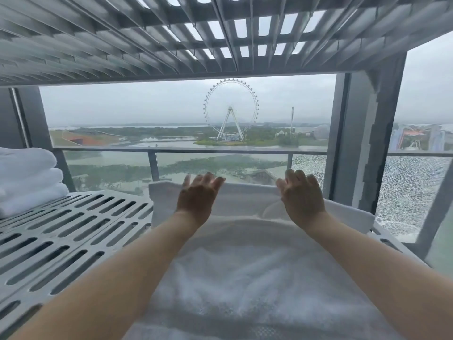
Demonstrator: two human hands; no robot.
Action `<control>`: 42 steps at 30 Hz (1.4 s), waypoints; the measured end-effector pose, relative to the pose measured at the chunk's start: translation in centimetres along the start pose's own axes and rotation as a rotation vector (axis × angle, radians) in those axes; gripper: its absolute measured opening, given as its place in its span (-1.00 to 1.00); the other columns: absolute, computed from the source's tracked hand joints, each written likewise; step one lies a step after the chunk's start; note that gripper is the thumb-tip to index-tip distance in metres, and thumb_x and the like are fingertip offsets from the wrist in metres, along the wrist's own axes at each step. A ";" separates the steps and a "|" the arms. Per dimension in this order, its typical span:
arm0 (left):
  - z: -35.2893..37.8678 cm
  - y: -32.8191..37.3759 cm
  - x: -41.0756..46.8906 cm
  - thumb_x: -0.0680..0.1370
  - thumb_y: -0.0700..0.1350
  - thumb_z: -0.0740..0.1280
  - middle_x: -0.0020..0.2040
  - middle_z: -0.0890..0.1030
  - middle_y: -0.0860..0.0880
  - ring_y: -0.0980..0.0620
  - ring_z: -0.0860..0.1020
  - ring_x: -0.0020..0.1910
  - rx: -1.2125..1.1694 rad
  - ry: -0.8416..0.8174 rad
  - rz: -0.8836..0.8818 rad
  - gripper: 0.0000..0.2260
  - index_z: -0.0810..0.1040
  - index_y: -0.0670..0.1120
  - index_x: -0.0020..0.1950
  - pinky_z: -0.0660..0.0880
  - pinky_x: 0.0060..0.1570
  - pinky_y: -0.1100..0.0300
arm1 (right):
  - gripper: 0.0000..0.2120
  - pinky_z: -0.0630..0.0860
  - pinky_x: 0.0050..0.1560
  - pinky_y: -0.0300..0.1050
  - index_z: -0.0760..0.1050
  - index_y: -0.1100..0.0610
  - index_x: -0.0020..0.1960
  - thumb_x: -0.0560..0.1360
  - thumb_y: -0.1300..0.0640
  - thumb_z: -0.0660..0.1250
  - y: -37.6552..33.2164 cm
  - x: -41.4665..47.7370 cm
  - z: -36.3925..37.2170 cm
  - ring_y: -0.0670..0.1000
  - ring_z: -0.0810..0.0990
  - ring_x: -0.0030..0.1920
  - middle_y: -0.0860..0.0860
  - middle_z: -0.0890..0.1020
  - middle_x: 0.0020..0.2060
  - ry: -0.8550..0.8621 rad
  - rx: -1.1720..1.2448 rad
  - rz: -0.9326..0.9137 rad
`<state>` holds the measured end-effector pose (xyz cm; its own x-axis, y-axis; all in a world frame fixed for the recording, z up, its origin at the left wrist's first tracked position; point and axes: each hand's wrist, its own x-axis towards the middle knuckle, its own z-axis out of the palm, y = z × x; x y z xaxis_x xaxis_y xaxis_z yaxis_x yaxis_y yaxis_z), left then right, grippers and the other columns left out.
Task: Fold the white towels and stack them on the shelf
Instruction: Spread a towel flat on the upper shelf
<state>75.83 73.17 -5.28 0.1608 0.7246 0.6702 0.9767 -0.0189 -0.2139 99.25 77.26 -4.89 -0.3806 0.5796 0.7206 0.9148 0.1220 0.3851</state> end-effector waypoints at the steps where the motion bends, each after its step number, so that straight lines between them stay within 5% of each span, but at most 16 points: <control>1: 0.4 0.6 0.3 0.44 -0.38 0.15 0.32 0.36 -0.07 -0.10 0.36 0.29 -0.010 0.008 0.015 -0.44 0.25 0.01 0.40 0.13 0.38 -0.15 | -0.70 0.47 -0.36 -0.09 0.55 0.17 -0.33 -0.01 0.35 0.53 -0.2 0.4 0.1 0.15 0.54 -0.33 0.11 0.54 -0.34 0.034 0.016 -0.013; 4: 1.2 2.4 1.0 0.42 -0.38 0.19 0.32 0.39 -0.13 -0.12 0.37 0.31 -0.033 0.046 0.196 -0.46 0.35 -0.05 0.37 0.11 0.38 -0.23 | -0.75 0.47 -0.45 -0.13 0.55 0.14 -0.39 0.03 0.39 0.49 -0.8 1.5 0.8 0.11 0.54 -0.45 0.08 0.53 -0.46 0.053 0.040 -0.056; 8: 2.7 3.7 1.8 0.31 -0.31 0.39 0.08 0.59 -0.14 -0.12 0.59 0.04 -0.034 0.139 0.440 -0.64 0.61 -0.07 0.08 0.54 0.04 -0.06 | -0.78 0.37 -0.34 -0.14 0.48 0.09 0.00 0.46 0.32 0.18 -1.1 2.7 3.3 0.10 0.64 -0.23 0.04 0.63 -0.23 -0.102 0.154 -0.036; 12: 5.9 3.3 2.3 0.57 -0.23 0.11 0.28 0.44 -0.02 -0.04 0.46 0.22 -0.195 -0.290 0.368 -0.66 0.46 0.04 0.28 0.40 0.17 0.08 | -0.73 0.34 -0.30 -0.11 0.35 0.07 0.16 0.51 0.29 0.11 -2.4 2.0 6.0 0.13 0.64 -0.14 0.04 0.64 -0.13 -0.183 0.362 0.054; 16: 7.8 1.6 2.1 0.62 -0.11 0.09 0.40 0.38 0.03 0.09 0.30 0.38 -0.589 -0.446 0.150 -0.68 0.45 0.06 0.34 0.15 0.32 0.30 | -0.74 0.44 -0.18 -0.08 0.38 0.03 0.19 0.52 0.17 0.13 -3.8 1.2 7.4 0.14 0.61 -0.04 0.06 0.62 -0.01 -0.265 0.548 -0.051; 20: 8.0 1.1 1.6 0.62 0.12 0.03 0.52 0.13 0.06 0.14 0.05 0.49 -0.536 -0.642 0.176 -0.61 0.20 0.18 0.46 -0.03 0.44 0.18 | -0.77 0.47 -0.03 -0.06 0.45 0.07 0.14 0.55 0.17 0.09 -4.2 1.3 7.4 0.12 0.57 0.06 0.09 0.59 0.09 -0.343 0.595 -0.116; 27: 6.6 1.4 0.3 0.57 0.27 -0.07 0.55 -0.07 0.06 0.07 -0.08 0.51 -0.394 -0.746 0.200 -0.51 -0.07 0.26 0.48 -0.12 0.46 0.07 | -0.78 0.42 -0.03 -0.08 0.46 0.06 0.10 0.52 0.19 0.12 -3.9 1.0 5.7 0.15 0.56 0.08 0.11 0.61 0.07 -0.410 0.688 -0.061; 34: 5.1 -0.3 -2.6 0.57 0.27 -0.08 0.55 -0.09 0.09 0.10 -0.11 0.51 -0.330 -0.748 0.242 -0.49 -0.12 0.24 0.49 -0.13 0.47 0.09 | -0.66 0.42 0.20 0.00 0.42 0.04 0.28 0.54 0.15 0.09 -5.1 -1.5 3.6 0.08 0.47 0.22 0.02 0.51 0.26 -0.405 0.824 -0.216; 42: 3.0 0.0 -3.3 0.55 0.30 -0.07 0.55 -0.06 0.07 0.07 -0.06 0.51 -0.367 -0.784 0.250 -0.46 -0.10 0.22 0.49 -0.11 0.47 0.08 | -0.70 0.44 0.15 -0.07 0.49 -0.04 0.20 0.54 0.07 0.09 -5.5 -2.6 2.1 -0.03 0.48 0.20 -0.10 0.50 0.25 -0.425 0.907 -0.246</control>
<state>74.84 72.80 -9.61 0.3628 0.9291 -0.0714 0.9318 -0.3606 0.0423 95.55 76.72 -10.08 -0.6531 0.6720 0.3491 0.6431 0.7356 -0.2129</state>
